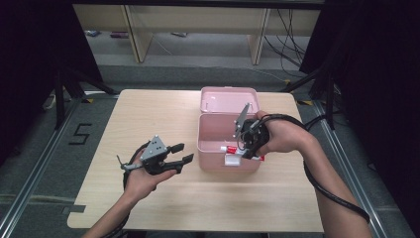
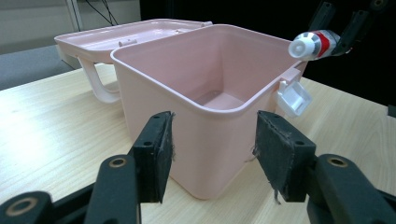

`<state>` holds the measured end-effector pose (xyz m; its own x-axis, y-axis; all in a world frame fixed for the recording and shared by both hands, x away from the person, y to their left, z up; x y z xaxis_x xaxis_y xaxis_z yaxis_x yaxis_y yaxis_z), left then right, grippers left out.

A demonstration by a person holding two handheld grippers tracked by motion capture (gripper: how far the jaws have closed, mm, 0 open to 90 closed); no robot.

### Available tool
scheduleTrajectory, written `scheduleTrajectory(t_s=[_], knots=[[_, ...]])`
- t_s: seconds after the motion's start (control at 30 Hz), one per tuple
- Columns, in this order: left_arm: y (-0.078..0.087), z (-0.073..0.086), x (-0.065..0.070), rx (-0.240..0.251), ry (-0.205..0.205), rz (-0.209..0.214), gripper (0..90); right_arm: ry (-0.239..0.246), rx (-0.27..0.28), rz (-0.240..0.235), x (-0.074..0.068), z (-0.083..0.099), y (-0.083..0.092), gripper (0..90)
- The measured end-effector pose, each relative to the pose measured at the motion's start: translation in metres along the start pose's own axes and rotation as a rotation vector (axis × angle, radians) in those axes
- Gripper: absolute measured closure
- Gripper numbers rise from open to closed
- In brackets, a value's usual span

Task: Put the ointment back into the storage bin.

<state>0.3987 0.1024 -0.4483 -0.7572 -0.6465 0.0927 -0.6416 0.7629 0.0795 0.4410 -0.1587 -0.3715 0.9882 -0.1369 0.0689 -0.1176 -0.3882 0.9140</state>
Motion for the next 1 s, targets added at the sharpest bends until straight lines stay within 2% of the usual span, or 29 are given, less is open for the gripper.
scheduleTrajectory(t_s=[0.03, 0.07, 0.13, 0.17, 0.2, 0.23, 0.27, 0.3, 0.37, 0.4, 0.43, 0.53, 0.63, 0.67, 0.7, 0.77, 0.87, 0.97, 1.0], knots=[[0.000, 0.000, 0.000, 0.000, 0.000, 0.000, 46.3, -0.016, -0.012, 0.000, 0.000, 0.000, 0.001, 70.5], [0.000, 0.000, 0.000, 0.001, 0.001, 0.000, 46.3, -0.001, -0.010, -0.002, 0.002, 0.000, 0.001, 70.6], [0.000, 0.000, 0.000, 0.000, 0.001, -0.001, 46.3, -0.021, -0.016, 0.004, 0.002, 0.000, 0.001, 70.6], [0.000, 0.000, 0.000, 0.000, 0.000, -0.001, 46.3, -0.003, -0.012, 0.000, 0.004, 0.000, 0.001, 70.6], [0.000, 0.000, 0.000, -0.001, -0.001, 0.000, 46.3, -0.016, -0.014, 0.007, 0.004, 0.000, 0.001, 70.6], [0.000, 0.000, 0.000, -0.001, -0.001, 0.000, 46.3, 0.008, -0.013, 0.002, 0.007, -0.001, 0.001, 70.5], [0.000, 0.000, 0.000, -0.001, 0.000, 0.000, 46.3, 0.008, -0.010, 0.003, 0.007, -0.001, 0.000, 70.5], [0.000, 0.000, 0.000, -0.001, 0.000, -0.001, 46.3, -0.025, -0.018, 0.012, 0.006, 0.000, 0.001, 70.5], [0.000, 0.000, 0.000, -0.001, 0.000, 0.000, 46.3, -0.010, -0.018, 0.008, 0.008, -0.001, 0.001, 70.5], [0.000, -0.001, 0.000, -0.001, 0.000, 0.000, 46.3, 0.015, -0.011, 0.005, 0.010, -0.001, 0.000, 70.5], [0.000, -0.001, 0.000, 0.000, 0.001, -0.001, 46.3, -0.017, -0.026, 0.018, 0.009, 0.000, 0.001, 70.5], [0.000, -0.001, 0.000, -0.001, 0.000, 0.000, 46.3, -0.006, -0.016, 0.014, 0.011, -0.001, 0.000, 70.5], [0.000, 0.000, 0.000, 0.000, 0.000, 0.000, 46.3, -0.019, -0.026, 0.018, 0.013, -0.002, -0.001, 70.5], [0.000, 0.000, 0.000, 0.000, 0.000, 0.000, 46.3, 0.020, -0.012, 0.008, 0.016, -0.003, -0.002, 70.5], [0.000, 0.000, -0.001, 0.000, 0.001, -0.001, 46.3, 0.029, -0.013, 0.013, 0.017, -0.002, -0.002, 70.5], [0.000, 0.000, -0.001, 0.000, 0.001, -0.001, 46.3, -0.008, -0.030, 0.020, 0.016, -0.002, -0.001, 70.5], [0.000, -0.001, -0.001, 0.000, 0.001, -0.001, 46.3, -0.006, -0.033, 0.024, 0.019, -0.003, -0.001, 70.5], [0.000, -0.001, 0.000, -0.001, 0.001, -0.001, 46.3, 0.017, -0.028, 0.021, 0.022, -0.004, -0.002, 70.5], [0.000, -0.001, 0.000, -0.001, 0.001, -0.001, 46.3, 0.007, -0.030, 0.026, 0.022, -0.003, -0.002, 70.5]])
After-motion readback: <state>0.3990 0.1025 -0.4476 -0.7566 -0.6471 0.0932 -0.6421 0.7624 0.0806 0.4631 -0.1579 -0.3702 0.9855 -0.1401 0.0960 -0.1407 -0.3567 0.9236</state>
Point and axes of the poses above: each handheld gripper's, and its own axes: y roughly backward along the jaws, z roughly out of its underside, x roughly to its right, the point moved 4 cm from there along -y, roughly forward along the jaws, and after that the axes turned 13 degrees about x, right-handed, at the moved point
